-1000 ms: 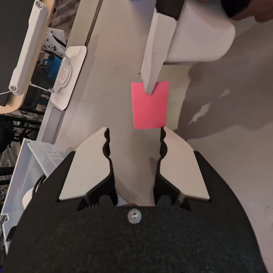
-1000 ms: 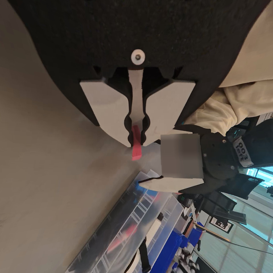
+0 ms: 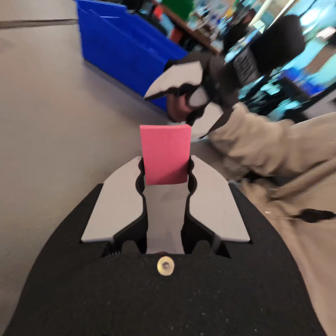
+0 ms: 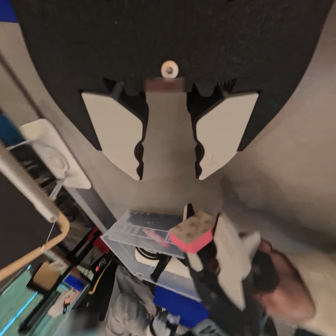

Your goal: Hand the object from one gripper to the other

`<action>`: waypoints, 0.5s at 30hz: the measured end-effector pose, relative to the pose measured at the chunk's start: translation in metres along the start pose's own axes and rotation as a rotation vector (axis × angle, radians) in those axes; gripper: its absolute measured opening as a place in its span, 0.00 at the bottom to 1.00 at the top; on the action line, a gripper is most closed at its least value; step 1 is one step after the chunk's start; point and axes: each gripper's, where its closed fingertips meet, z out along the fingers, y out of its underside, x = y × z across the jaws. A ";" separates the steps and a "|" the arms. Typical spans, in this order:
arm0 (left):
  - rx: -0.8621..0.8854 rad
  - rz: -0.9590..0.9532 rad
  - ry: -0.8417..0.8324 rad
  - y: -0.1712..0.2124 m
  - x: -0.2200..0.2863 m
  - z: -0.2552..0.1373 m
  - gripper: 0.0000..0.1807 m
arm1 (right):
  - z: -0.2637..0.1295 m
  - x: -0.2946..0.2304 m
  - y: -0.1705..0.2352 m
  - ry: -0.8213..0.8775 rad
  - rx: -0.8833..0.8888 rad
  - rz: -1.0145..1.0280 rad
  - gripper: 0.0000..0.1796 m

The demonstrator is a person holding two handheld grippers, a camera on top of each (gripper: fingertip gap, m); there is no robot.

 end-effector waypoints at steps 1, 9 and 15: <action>0.014 -0.051 0.078 -0.001 0.007 -0.002 0.24 | 0.002 -0.007 -0.001 0.018 -0.003 -0.086 0.32; 0.092 -0.258 0.372 -0.014 0.040 -0.002 0.24 | 0.008 -0.044 -0.049 0.057 0.181 -0.280 0.41; 0.058 -0.380 0.571 -0.007 0.064 0.008 0.24 | 0.006 -0.048 -0.061 0.076 0.221 -0.307 0.40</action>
